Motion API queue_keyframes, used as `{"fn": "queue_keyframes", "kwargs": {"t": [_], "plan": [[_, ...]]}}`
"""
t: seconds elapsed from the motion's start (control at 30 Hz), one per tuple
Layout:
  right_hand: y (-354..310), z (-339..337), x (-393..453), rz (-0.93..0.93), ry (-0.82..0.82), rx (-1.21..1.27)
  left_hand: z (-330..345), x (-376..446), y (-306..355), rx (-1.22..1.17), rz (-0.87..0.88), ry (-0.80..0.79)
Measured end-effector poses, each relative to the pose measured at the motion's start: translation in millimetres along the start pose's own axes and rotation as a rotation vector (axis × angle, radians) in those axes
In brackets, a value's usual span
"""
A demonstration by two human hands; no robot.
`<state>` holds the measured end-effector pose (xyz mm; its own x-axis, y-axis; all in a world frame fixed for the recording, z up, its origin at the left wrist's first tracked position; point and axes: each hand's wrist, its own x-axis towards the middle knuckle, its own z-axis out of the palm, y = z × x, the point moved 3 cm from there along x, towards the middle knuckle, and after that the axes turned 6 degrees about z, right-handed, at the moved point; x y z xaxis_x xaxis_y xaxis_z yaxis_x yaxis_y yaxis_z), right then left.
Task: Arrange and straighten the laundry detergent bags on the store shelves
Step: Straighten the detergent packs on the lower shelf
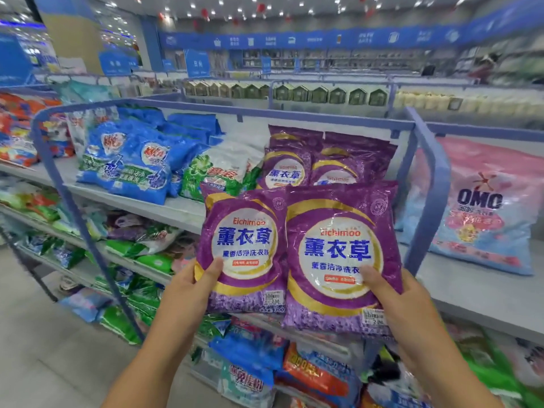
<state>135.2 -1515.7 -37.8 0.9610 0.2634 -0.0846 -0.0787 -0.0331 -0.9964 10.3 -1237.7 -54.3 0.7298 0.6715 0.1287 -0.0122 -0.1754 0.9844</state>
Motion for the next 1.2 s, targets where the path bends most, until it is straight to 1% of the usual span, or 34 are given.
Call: {"fn": "queue_keyframes", "kwargs": {"t": [0.23, 0.33, 0.47, 0.53, 0.57, 0.63, 0.67, 0.73, 0.77, 0.8, 0.83, 0.87, 0.9, 0.93, 0.97, 1.0, 1.07, 1.2], "plan": [[-42, 20, 86, -0.078, 0.111, 0.159, 19, 103, 29, -0.027, 0.071, -0.024], [-60, 23, 112, -0.135, 0.168, 0.153, 34, 146, 46, -0.056, 0.133, -0.104], [-65, 29, 144, -0.158, 0.283, 0.112, 55, 215, 42, -0.073, 0.159, -0.256], [-51, 32, 163, -0.118, 0.379, -0.036, 70, 246, 24, -0.023, 0.13, -0.356], [-43, 35, 169, -0.082, 0.426, -0.172, 78, 257, 15, 0.085, 0.152, -0.404], [-22, 38, 180, -0.006, 0.505, -0.541, 92, 272, 1, 0.342, 0.269, -0.444], [-14, 40, 182, 0.019, 0.547, -0.699, 97, 275, -4, 0.401, 0.35, -0.453], [-9, 46, 175, 0.017, 0.617, -0.863, 101, 273, -9, 0.558, 0.48, -0.465], [-10, 53, 168, -0.03, 0.622, -0.929, 101, 267, -9, 0.68, 0.591, -0.457], [-12, 60, 163, -0.089, 0.58, -0.987, 102, 261, -12, 0.777, 0.711, -0.467], [-11, 66, 160, -0.114, 0.498, -1.003, 105, 255, -12, 0.842, 0.779, -0.522], [-7, 74, 159, -0.093, 0.387, -1.026, 109, 249, -15, 0.901, 0.788, -0.602], [-3, 81, 158, -0.029, 0.292, -1.091, 114, 249, -22, 0.962, 0.769, -0.682], [3, 84, 160, 0.015, 0.25, -1.189, 117, 250, -26, 1.023, 0.763, -0.74], [6, 88, 163, 0.028, 0.252, -1.281, 121, 253, -28, 1.069, 0.77, -0.774], [8, 89, 165, 0.029, 0.275, -1.315, 124, 257, -31, 1.082, 0.776, -0.789], [9, 90, 170, 0.031, 0.311, -1.316, 126, 262, -31, 1.069, 0.785, -0.813], [6, 91, 171, 0.081, 0.306, -1.279, 128, 264, -30, 1.023, 0.802, -0.818]]}}
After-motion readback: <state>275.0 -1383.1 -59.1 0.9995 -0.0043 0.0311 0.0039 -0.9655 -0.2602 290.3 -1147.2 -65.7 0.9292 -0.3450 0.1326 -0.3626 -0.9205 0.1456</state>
